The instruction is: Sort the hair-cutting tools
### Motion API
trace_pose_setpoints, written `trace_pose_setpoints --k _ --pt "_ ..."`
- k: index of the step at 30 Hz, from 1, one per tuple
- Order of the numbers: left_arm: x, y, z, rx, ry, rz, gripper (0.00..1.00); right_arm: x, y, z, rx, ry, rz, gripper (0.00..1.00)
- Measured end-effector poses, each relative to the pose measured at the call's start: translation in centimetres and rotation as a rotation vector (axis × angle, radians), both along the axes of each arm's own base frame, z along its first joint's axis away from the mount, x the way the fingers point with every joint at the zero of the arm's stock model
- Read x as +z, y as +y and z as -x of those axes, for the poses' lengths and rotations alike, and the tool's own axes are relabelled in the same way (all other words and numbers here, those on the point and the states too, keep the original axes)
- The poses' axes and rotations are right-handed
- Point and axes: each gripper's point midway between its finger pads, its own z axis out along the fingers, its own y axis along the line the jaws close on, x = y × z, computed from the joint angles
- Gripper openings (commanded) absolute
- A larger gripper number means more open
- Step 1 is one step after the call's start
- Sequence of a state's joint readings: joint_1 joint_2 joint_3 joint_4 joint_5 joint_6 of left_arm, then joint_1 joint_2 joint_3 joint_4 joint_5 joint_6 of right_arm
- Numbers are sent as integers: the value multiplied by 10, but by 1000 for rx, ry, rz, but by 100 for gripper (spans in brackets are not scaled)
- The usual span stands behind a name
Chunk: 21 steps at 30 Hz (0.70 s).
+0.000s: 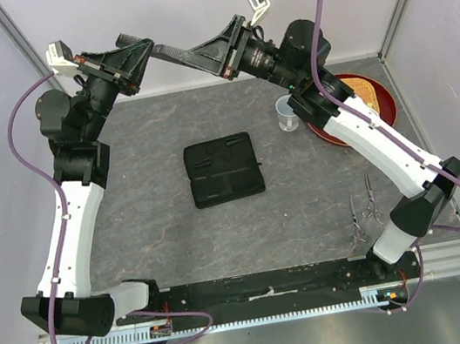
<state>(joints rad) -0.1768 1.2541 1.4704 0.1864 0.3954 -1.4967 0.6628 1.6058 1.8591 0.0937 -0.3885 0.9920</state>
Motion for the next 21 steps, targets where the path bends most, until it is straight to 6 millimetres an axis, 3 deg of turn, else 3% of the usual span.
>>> trace_pose_setpoints --k 7,12,13,14,15,18,21 --pt "-3 -1 0 4 -16 -29 2 -13 7 -4 41 39 19 25" --pt "-7 -2 -1 6 -23 -49 2 -14 4 -6 45 49 20 0" --pt "-8 -2 -2 6 -23 -50 3 -15 3 -7 46 55 21 0" --pt "-9 -3 -2 5 -23 -51 10 -16 3 -7 46 62 24 0" --pt "-10 -3 -2 5 -22 -53 31 -18 2 -8 47 71 27 0" --pt "-15 -5 -3 -1 -31 -73 65 -21 1 -11 46 80 31 0" --pt "-26 -7 -3 -12 -29 -106 75 -24 -5 -18 28 82 33 0"
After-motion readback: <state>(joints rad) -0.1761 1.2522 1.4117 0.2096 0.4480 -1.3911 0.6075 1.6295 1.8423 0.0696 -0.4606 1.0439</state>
